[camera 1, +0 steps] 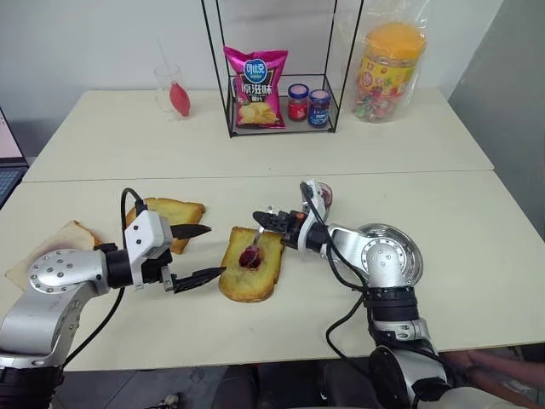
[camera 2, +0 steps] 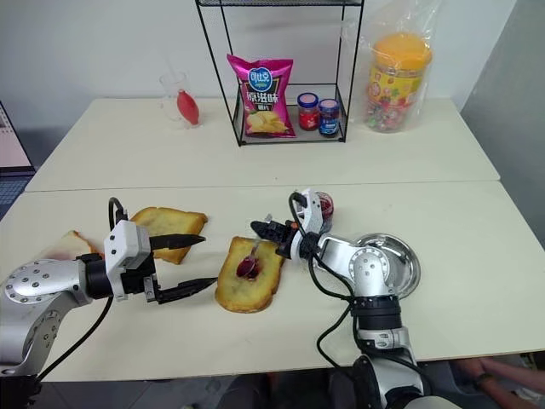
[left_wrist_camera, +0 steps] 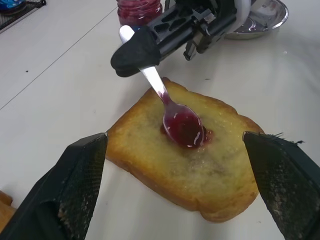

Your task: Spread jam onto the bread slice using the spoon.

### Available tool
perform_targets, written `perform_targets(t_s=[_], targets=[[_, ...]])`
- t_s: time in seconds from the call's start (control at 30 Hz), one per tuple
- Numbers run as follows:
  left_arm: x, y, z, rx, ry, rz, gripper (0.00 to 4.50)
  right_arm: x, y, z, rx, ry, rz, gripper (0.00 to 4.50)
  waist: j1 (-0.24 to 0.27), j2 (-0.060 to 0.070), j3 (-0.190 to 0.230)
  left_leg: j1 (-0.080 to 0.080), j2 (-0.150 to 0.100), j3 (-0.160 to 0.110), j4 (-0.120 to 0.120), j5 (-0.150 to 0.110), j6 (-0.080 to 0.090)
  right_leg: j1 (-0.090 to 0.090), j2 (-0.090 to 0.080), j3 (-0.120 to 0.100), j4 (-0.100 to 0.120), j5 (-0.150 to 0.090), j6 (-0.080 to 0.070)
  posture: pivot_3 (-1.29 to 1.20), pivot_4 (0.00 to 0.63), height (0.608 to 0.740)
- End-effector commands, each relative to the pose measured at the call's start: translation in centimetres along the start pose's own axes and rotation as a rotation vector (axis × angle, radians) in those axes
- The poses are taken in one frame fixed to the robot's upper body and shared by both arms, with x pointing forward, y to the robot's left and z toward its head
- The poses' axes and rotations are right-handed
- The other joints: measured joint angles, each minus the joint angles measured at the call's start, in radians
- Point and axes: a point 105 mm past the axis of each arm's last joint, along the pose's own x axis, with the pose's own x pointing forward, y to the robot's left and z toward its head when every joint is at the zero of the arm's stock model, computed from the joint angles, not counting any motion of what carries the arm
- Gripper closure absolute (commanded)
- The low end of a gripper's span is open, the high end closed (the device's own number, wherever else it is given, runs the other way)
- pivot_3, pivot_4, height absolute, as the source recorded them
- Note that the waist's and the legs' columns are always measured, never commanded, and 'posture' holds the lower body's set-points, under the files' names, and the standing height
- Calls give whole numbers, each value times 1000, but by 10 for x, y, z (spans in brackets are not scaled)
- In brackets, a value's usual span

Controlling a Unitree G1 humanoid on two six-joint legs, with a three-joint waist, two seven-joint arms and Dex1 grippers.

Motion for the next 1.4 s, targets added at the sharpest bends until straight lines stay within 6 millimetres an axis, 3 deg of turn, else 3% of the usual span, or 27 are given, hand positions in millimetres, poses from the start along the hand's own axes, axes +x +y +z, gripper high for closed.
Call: perform_targets(t_s=[0.03, 0.23, 0.6, 0.77, 0.93, 1.23, 1.4], targets=[[0, -3, 6, 35, -5, -16, 0, 7, 12, -9, -2, 15, 53, 4436, 0, 0, 0, 0, 0, 0, 0, 0, 0, 0, 0, 0, 0, 0, 0, 0, 150, 740], [0, -2, 6, 34, -3, -14, 0, 14, 1, 2, -147, -39, -20, 4436, 0, 0, 0, 0, 0, 0, 0, 0, 0, 0, 0, 0, 0, 0, 0, 0, 150, 740], [1, 1, 6, 41, -3, -18, 0, 12, 7, 36, -130, -134, 22, 4436, 1, 0, 0, 1, 0, 0, 1, 0, -1, 0, 0, 0, 1, 0, 0, 0, 150, 740], [-1, 11, 11, 45, 13, -30, 0, -2, 35, 40, -43, -128, 183, 4436, 2, 0, 0, 0, 0, -1, 0, 0, -1, 0, 0, -1, 1, 0, 0, 0, 150, 740], [-5, 18, 21, 54, 22, -73, 0, -14, 46, 42, -7, -133, 222, 4436, 1, 0, 0, 0, 0, -2, 0, 0, 0, 0, 0, -2, 1, 0, 0, 0, 150, 740], [11, 24, 49, 163, 37, -236, 0, -55, 39, 54, -91, -225, 104, 4436, 4, 0, 0, -2, -1, -3, 0, 0, 0, 1, 0, -4, 0, 0, 0, 0, 150, 740], [50, 15, 72, 257, -33, -371, 0, -105, 25, 70, -180, -363, -59, 4436, 12, 0, 0, -2, -1, -3, 1, 0, 0, 0, 0, -4, 0, 0, 0, 0, 150, 740]])
